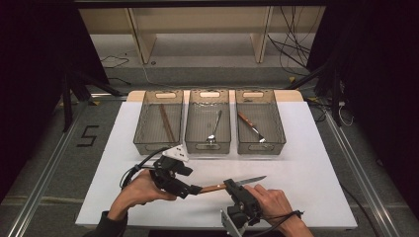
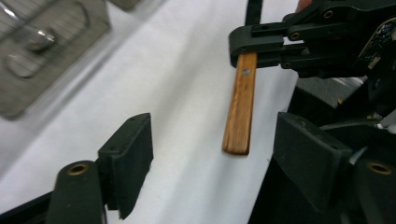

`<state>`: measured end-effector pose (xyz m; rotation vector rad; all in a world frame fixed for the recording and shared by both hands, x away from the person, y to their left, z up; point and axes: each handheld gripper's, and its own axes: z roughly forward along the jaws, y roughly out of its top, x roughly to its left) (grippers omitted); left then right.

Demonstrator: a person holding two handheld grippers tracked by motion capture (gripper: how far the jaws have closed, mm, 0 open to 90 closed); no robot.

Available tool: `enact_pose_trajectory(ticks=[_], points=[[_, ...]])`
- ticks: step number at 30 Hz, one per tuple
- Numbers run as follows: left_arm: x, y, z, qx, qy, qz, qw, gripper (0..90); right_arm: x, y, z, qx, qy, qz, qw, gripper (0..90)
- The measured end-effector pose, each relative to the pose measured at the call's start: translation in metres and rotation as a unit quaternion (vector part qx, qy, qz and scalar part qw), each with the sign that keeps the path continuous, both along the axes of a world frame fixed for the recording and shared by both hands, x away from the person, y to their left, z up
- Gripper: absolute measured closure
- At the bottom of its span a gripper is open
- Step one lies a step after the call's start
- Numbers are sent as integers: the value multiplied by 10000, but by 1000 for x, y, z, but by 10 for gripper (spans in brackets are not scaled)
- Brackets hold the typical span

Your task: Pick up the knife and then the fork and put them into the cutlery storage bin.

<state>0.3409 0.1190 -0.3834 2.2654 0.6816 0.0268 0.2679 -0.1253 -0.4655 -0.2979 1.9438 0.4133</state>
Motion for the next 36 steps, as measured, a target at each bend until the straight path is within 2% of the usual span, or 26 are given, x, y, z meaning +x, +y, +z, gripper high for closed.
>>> enact_pose_trajectory(ticks=[5,7,10,12,15,17,18,20,21,23,24,27,28,30,31,32,33,34,35,36], points=[[2,11,4,-261,-256,291,9989,245,10,-13,9,137,132,-280,9994,813],[3,14,4,-321,-350,353,9983,234,16,-20,13,287,242,-365,9986,812],[4,17,2,-360,-474,445,9972,226,24,-29,20,503,381,-546,9965,812],[5,19,0,-402,-517,531,9964,219,29,-35,27,758,536,-663,9935,812],[5,21,-4,-384,-552,598,9959,214,36,-42,37,1099,787,-855,9871,812],[5,22,-7,-418,-589,654,9952,214,43,-46,44,1470,1105,-990,9779,812],[4,23,-8,-435,-608,676,9949,214,46,-48,48,1630,1274,-1105,9721,812],[3,25,-11,-481,-671,742,9938,211,55,-53,56,1974,1600,-1241,9592,812],[3,26,-13,-522,-688,796,9931,209,59,-56,60,2171,1793,-1298,9507,812],[2,28,-16,-569,-723,866,9920,209,69,-63,67,2579,2216,-1392,9301,812],[1,30,-17,-586,-752,892,9914,208,75,-67,71,2765,2427,-1445,9186,812],[-1,33,-21,-627,-797,975,9901,203,91,-79,81,3281,3032,-1610,8801,812],[-3,34,-23,-674,-818,1025,9891,203,97,-82,83,3430,3183,-1652,8682,811],[-5,34,-28,-646,-826,1016,9893,202,107,-89,87,3655,3455,-1706,8473,812],[-6,33,-31,-575,-868,1026,9893,201,112,-91,89,3788,3582,-1741,8354,812],[-6,33,-33,-523,-897,1044,9891,199,117,-94,90,3897,3684,-1745,8258,812],[-7,33,-36,-512,-896,1065,9889,199,122,-96,91,4007,3808,-1785,8140,811],[-8,34,-38,-537,-893,1086,9886,199,126,-99,92,4112,3902,-1807,8038,811],[-8,34,-40,-558,-899,1097,9883,199,130,-101,93,4209,3986,-1809,7945,812],[-9,34,-42,-577,-915,1112,9879,199,134,-103,94,4281,4052,-1827,7868,811]])
